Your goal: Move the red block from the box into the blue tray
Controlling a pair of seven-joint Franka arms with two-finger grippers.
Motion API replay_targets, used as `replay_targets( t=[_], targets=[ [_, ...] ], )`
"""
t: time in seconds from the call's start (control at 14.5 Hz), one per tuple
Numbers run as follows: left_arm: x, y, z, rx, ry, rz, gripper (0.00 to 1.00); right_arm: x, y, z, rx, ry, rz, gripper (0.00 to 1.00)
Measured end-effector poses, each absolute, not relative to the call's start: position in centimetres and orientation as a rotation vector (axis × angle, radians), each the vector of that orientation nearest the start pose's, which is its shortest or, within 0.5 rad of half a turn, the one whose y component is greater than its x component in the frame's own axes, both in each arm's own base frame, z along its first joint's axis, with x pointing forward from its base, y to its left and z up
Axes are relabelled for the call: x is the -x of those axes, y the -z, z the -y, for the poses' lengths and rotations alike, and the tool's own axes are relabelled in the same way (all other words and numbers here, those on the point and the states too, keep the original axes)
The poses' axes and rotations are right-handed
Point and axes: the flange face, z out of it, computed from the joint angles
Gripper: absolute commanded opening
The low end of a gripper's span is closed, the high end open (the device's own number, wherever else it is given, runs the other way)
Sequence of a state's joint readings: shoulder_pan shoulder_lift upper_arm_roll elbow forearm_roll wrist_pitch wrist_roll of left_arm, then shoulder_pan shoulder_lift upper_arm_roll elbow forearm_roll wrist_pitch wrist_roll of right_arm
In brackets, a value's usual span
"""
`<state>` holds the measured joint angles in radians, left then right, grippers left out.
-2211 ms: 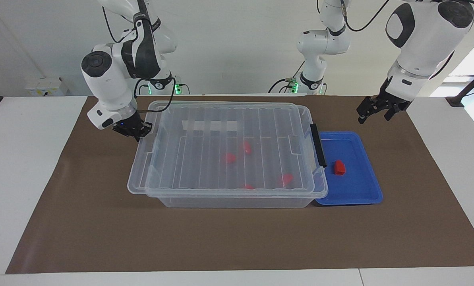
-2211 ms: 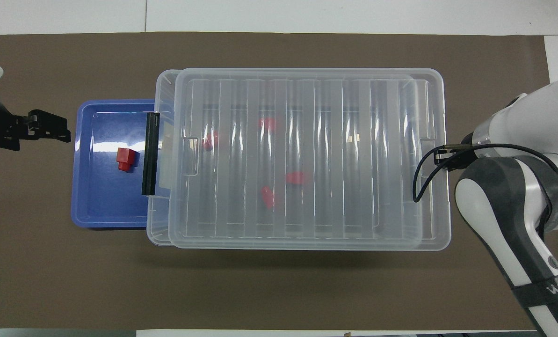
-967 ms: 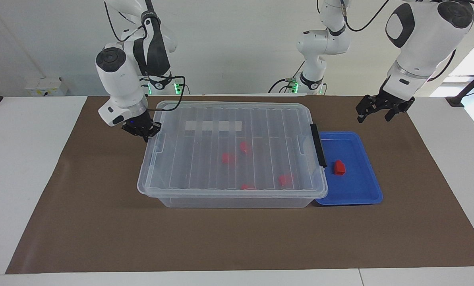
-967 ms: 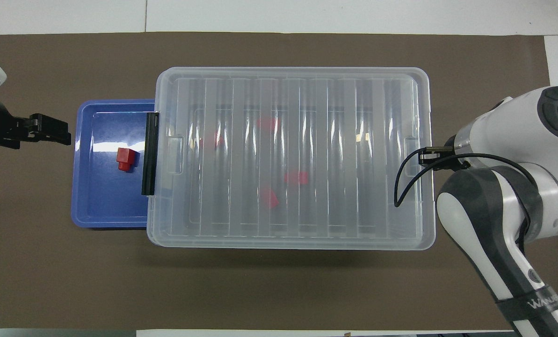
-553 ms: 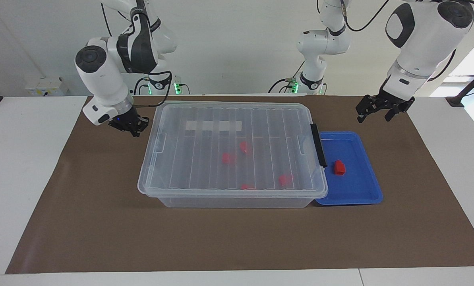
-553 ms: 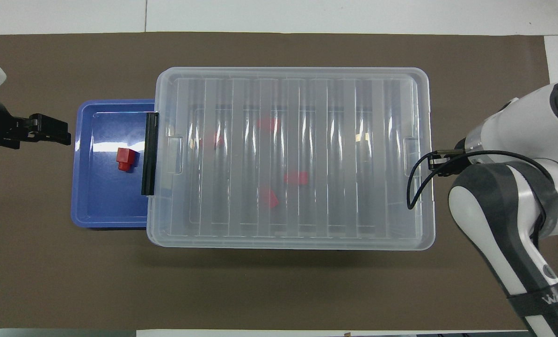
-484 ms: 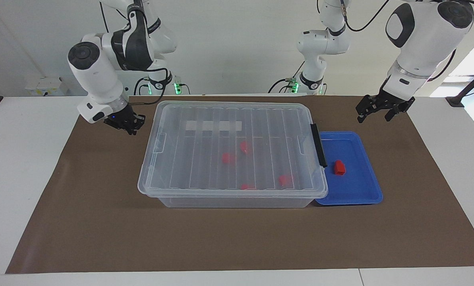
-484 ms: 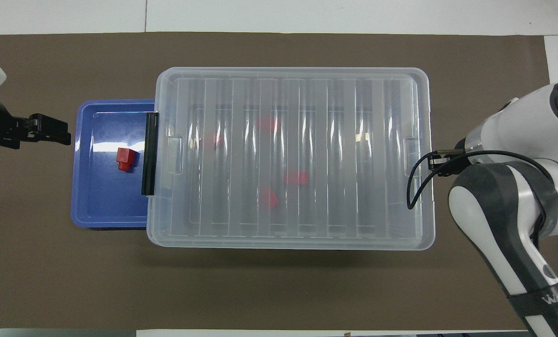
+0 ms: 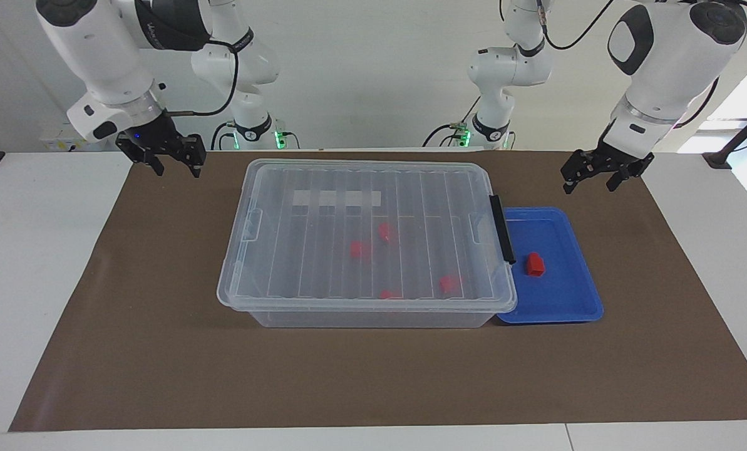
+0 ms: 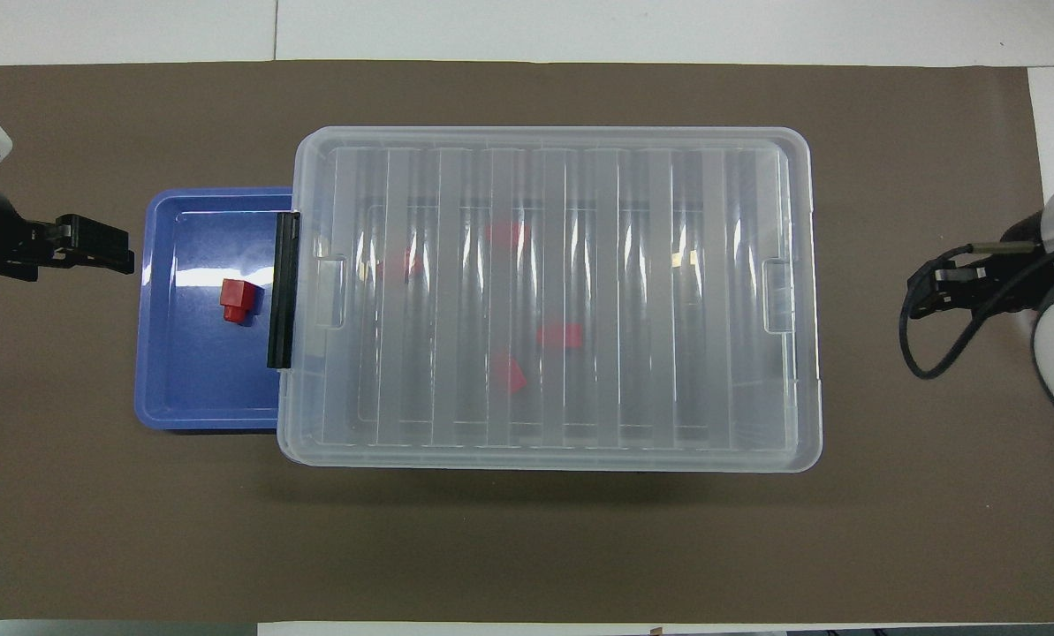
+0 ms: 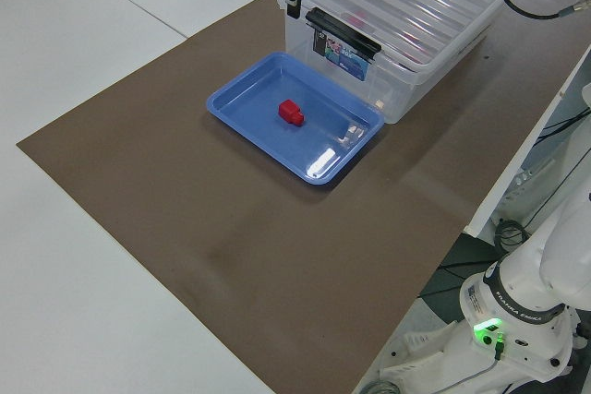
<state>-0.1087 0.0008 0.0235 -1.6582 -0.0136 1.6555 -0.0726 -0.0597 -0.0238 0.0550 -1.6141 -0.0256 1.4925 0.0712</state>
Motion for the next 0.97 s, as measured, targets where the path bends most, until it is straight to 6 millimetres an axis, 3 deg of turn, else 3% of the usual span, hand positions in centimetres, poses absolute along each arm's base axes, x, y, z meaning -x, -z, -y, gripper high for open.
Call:
replay_targets(
  t=[0.28, 0.97],
  targets=[
    [-55.8, -59.0, 4.9, 3.155, -0.007, -0.018, 1.0, -53.7, -61.9, 3.4, 3.158, -0.128, -0.203, 1.0],
    [-55.8, -59.0, 4.9, 3.155, -0.007, -0.018, 1.0, -54.2, -61.8, 2.6, 3.16, -0.106, -0.178, 1.0]
  ],
)
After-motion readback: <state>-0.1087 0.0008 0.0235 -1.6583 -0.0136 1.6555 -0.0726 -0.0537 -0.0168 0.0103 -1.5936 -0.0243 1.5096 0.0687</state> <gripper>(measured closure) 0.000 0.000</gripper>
